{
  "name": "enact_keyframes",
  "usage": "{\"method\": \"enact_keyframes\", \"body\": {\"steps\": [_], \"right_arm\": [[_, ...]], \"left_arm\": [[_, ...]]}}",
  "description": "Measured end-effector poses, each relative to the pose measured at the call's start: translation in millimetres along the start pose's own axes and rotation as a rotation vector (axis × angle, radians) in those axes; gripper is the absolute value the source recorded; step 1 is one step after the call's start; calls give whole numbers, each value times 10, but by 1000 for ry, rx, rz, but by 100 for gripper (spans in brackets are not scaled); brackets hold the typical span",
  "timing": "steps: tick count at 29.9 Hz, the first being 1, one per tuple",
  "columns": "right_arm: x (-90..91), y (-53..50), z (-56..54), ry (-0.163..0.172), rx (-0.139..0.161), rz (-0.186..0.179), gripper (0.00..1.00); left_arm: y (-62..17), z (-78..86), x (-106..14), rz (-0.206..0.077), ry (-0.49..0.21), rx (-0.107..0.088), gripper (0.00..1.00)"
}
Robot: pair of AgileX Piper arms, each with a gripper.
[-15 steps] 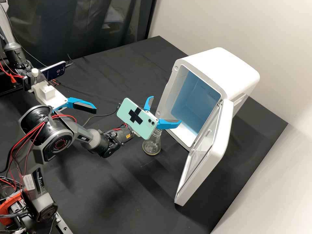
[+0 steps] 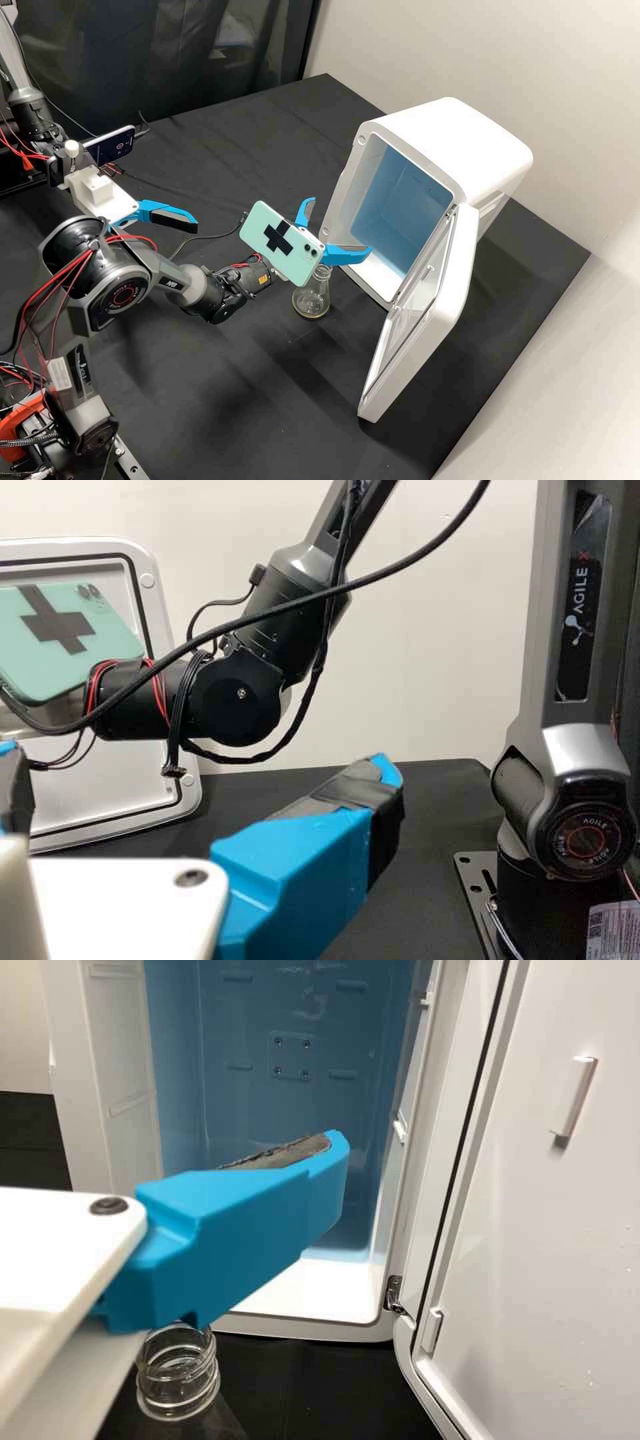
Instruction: Place the flask in the incubator
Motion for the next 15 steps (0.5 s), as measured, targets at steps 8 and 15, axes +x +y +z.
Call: {"method": "enact_keyframes", "body": {"steps": [8, 15], "right_arm": [[0, -1, 1, -1, 0, -1, 100], [0, -1, 1, -1, 0, -1, 100]], "left_arm": [[-223, -199, -181, -56, 40, -25, 100], [-396, -467, -498, -95, 108, -67, 100]]}}
